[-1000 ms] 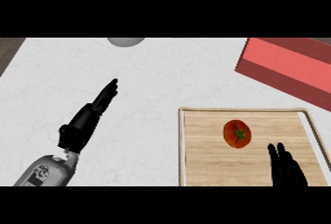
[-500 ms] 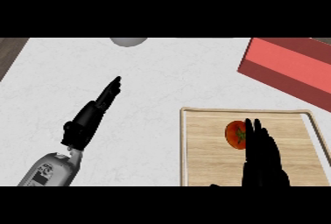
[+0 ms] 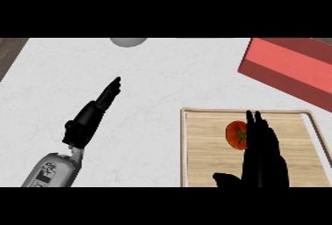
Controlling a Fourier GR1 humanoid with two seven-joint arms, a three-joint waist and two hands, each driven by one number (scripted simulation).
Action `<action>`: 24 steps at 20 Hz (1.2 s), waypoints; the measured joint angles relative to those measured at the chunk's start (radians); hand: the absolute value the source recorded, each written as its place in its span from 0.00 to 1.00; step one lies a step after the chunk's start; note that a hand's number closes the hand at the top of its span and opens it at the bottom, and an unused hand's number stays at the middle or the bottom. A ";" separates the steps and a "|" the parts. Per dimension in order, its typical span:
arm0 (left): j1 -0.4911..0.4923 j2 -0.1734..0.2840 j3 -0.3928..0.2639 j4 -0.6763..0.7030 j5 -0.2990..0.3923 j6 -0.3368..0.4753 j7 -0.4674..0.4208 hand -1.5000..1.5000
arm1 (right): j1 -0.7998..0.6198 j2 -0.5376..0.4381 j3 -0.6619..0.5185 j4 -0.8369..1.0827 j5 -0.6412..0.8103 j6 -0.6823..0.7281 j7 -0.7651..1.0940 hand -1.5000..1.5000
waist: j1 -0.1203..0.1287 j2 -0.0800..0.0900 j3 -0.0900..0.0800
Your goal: Pick the tomato from the tray and place it in the cardboard box
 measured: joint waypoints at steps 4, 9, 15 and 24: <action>-0.008 -0.026 0.029 0.022 -0.026 -0.022 -0.009 0.50 | -0.031 0.010 -0.023 0.055 0.001 -0.014 -0.013 0.00 | 0.001 0.000 0.000; -0.007 -0.064 0.052 0.003 -0.064 -0.043 0.020 0.50 | -0.049 0.017 -0.056 0.095 -0.019 0.001 -0.030 0.00 | 0.001 0.000 0.000; 0.025 -0.070 0.090 -0.049 -0.074 -0.087 0.045 0.50 | -0.047 0.023 -0.083 0.177 -0.043 -0.023 -0.062 0.00 | 0.001 -0.001 0.000; 0.030 -0.123 0.115 -0.033 -0.128 -0.110 0.034 0.50 | -0.070 0.026 -0.123 0.227 -0.077 -0.037 -0.079 0.00 | 0.000 -0.006 -0.005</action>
